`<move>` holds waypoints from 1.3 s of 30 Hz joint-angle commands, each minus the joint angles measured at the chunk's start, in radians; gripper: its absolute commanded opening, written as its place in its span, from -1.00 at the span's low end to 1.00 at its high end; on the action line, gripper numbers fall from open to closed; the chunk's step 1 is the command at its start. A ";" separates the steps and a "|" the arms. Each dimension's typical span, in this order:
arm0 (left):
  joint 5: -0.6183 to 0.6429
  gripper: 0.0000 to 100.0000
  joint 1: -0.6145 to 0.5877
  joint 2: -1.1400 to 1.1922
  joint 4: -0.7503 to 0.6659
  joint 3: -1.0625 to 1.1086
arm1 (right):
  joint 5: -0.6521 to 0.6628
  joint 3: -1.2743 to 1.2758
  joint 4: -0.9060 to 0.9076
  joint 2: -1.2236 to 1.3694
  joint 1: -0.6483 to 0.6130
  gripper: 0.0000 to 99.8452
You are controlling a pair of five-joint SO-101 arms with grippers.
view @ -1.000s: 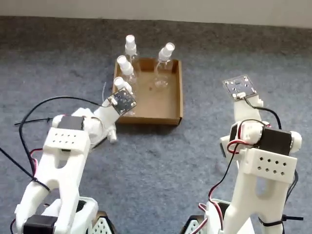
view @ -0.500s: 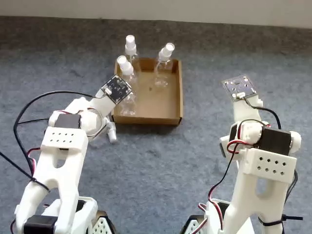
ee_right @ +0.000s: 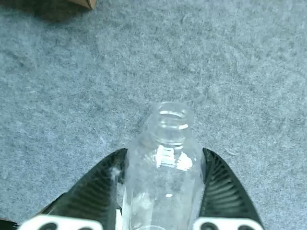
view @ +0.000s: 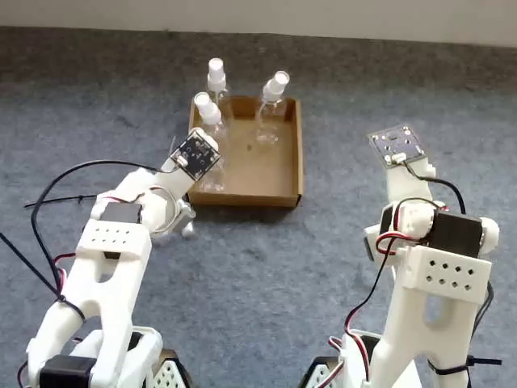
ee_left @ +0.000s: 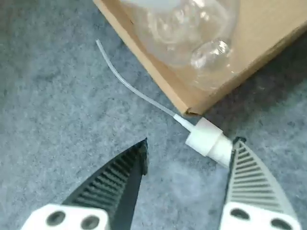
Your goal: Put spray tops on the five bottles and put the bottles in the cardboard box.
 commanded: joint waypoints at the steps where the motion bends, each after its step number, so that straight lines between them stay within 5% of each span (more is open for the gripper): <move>1: 0.006 -0.48 0.016 0.097 -0.089 -0.025 | -0.012 -0.033 0.005 -0.027 -0.005 -0.78; 12: 0.012 -0.49 -0.024 0.337 -0.124 -0.154 | -0.011 -0.033 0.005 -0.027 -0.004 -0.78; 20: 0.158 -0.55 -0.196 0.352 -0.120 -0.156 | -0.011 -0.033 0.005 -0.027 -0.005 -0.78; 27: 0.417 -0.75 -0.292 0.352 0.034 -0.160 | -0.012 -0.033 0.005 -0.027 -0.005 -0.78; 39: 0.984 -0.97 -0.292 0.352 0.396 -0.280 | -0.012 -0.033 0.005 -0.027 -0.005 -0.78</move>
